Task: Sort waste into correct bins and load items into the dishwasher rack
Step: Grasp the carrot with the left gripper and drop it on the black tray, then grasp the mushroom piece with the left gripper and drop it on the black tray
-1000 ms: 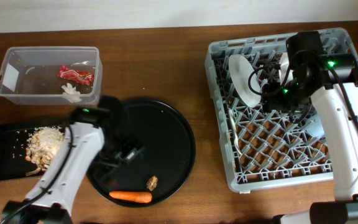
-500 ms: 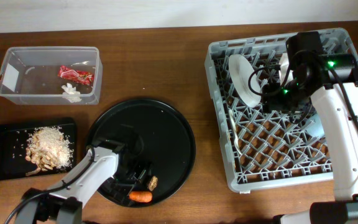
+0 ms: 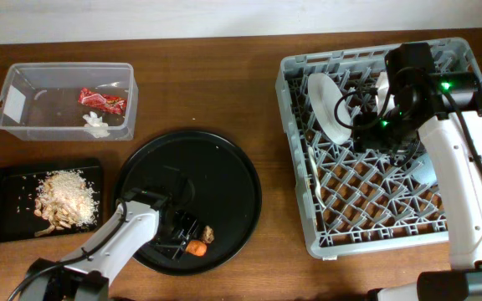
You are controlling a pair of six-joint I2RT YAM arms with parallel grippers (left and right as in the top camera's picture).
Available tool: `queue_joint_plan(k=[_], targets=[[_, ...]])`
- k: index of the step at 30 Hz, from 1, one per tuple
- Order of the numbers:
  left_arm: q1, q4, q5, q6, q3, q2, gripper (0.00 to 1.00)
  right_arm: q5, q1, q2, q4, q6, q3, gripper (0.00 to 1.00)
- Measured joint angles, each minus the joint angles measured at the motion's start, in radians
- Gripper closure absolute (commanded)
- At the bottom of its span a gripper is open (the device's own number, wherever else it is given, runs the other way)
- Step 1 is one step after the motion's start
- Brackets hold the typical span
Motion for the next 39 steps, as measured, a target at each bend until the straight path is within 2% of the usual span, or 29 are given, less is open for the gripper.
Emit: queue_joint_plan(k=[11, 15, 18, 30, 39], targets=[[-0.001, -0.004, -0.100, 0.043, 0.006, -0.010, 0.75, 0.000, 0.000, 0.000, 0.000, 0.000, 0.000, 0.29], [0.013, -0.010, -0.153, 0.113, 0.016, -0.009, 0.76, 0.000, 0.000, 0.000, 0.000, 0.000, 0.000, 0.29], [0.069, -0.023, -0.222, 0.213, 0.046, -0.002, 0.76, 0.000, 0.000, 0.000, 0.000, -0.001, 0.000, 0.29], [0.444, -0.117, -0.324, 0.500, 0.339, -0.003, 0.74, 0.000, 0.000, 0.000, 0.000, 0.000, 0.000, 0.29], [0.811, -0.076, -0.349, 0.533, 0.359, -0.003, 0.74, 0.001, 0.000, 0.000, 0.000, 0.000, 0.000, 0.29]])
